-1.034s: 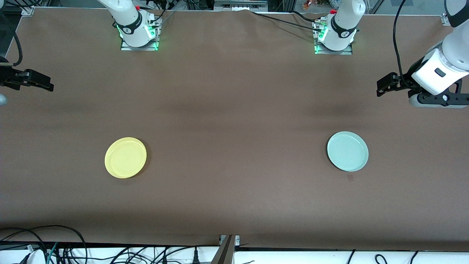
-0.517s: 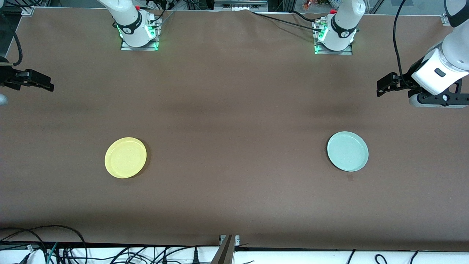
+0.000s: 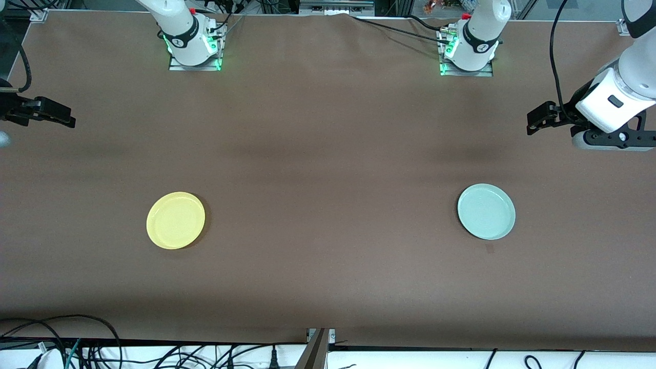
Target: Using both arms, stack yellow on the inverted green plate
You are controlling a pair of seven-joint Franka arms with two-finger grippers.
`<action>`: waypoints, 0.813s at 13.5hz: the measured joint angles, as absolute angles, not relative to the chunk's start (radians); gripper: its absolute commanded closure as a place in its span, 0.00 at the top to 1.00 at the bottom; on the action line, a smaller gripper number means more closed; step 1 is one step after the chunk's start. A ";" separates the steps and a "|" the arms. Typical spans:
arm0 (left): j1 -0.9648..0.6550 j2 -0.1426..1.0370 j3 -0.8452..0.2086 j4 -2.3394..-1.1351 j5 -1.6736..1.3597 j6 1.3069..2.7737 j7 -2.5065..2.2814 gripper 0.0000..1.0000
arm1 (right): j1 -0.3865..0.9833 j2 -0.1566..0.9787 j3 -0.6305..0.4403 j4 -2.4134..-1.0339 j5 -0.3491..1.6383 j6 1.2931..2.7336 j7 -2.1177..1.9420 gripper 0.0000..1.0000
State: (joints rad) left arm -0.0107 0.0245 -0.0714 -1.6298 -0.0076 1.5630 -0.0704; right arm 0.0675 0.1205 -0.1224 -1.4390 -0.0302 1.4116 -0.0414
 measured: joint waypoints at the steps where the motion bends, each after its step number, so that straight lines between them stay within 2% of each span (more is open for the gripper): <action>1: -0.011 0.024 -0.071 -1.630 -0.008 1.563 -0.070 1.00 | 0.068 0.120 -0.122 -1.439 -0.030 1.412 -0.041 1.00; 11: -0.011 0.033 -0.071 -1.629 0.024 1.568 -0.070 1.00 | 0.068 0.121 -0.122 -1.439 -0.030 1.412 -0.041 1.00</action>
State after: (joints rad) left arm -0.0107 0.0328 -0.0708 -1.6288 0.0237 1.5676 -0.0704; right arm 0.0675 0.1208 -0.1223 -1.4390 -0.0297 1.4117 -0.0414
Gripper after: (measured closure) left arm 0.000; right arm 0.000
